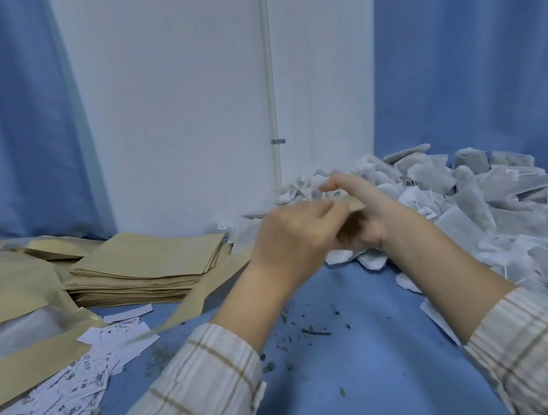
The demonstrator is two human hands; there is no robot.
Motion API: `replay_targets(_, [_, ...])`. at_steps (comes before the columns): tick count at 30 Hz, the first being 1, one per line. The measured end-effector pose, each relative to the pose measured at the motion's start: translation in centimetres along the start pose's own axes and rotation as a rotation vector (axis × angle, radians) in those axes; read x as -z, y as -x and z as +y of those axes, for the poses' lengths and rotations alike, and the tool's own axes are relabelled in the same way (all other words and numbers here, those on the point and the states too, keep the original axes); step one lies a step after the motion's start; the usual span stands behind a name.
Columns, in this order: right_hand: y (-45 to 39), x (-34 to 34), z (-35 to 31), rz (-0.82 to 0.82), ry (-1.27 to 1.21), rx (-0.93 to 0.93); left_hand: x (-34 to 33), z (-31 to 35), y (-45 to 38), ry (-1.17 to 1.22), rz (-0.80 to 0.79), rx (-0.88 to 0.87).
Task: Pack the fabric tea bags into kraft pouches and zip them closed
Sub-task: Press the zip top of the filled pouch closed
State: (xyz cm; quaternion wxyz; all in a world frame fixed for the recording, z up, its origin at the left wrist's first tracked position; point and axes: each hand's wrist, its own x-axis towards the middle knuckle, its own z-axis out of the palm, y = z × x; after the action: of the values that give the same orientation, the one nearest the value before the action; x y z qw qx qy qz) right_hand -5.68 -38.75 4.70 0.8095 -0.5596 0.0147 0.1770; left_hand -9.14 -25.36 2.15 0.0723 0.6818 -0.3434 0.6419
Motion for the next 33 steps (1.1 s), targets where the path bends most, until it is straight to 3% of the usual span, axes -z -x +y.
replay_targets(5, [-0.5, 2.7, 1.4, 0.112, -0.054, 0.055, -1.7, 2.1, 2.6, 0.126, -0.065, -0.02])
replay_targets(9, [-0.9, 4.7, 3.7, 0.162, -0.278, 0.213, -1.1, 3.0, 5.9, 0.292, 0.016, 0.237])
replay_targets(11, [-0.9, 5.3, 4.5, 0.217, -0.31, 0.266, -0.5, 3.8, 7.8, 0.342, 0.051, 0.585])
replay_targets(12, [-0.9, 5.5, 4.8, 0.238, -0.315, 0.277, -0.4, 3.8, 8.4, 0.411, 0.005, 0.867])
replay_targets(14, [-1.1, 5.9, 5.7, 0.25, -0.325, 0.29, -0.7, 3.3, 8.6, 0.824, -0.092, 1.534])
replay_targets(15, [-1.1, 5.9, 6.2, 0.227, -0.33, 0.289, -0.9, 2.8, 8.6, 1.113, -0.093, 1.772])
replay_targets(16, [-1.1, 5.8, 6.8, 0.188, -0.347, 0.275, -1.0, 2.2, 8.5, 1.365, -0.036, 1.893])
replay_targets(19, [-1.4, 5.1, 8.7, 0.086, -0.422, 0.213, -1.0, 0.4, 8.1, 1.702, 0.226, 1.924])
replay_targets(24, [-4.0, -0.9, 8.9, -0.012, -0.421, 0.211, 2.0, -4.8, 8.6, 1.638, 0.245, 1.814])
replay_targets(27, [-8.7, -13.2, 7.3, -0.154, -0.351, 0.167, 4.7, -11.2, 9.2, 1.552, 0.359, 1.719])
replay_targets(30, [-12.8, -25.5, 8.6, -0.34, -0.054, 0.174, 7.0, -17.7, 11.6, 1.459, 0.452, 1.755])
replay_targets(33, [-17.4, -30.6, 12.5, -0.226, 0.375, 0.136, 7.6, -21.3, 16.0, 1.357, 0.418, 1.896])
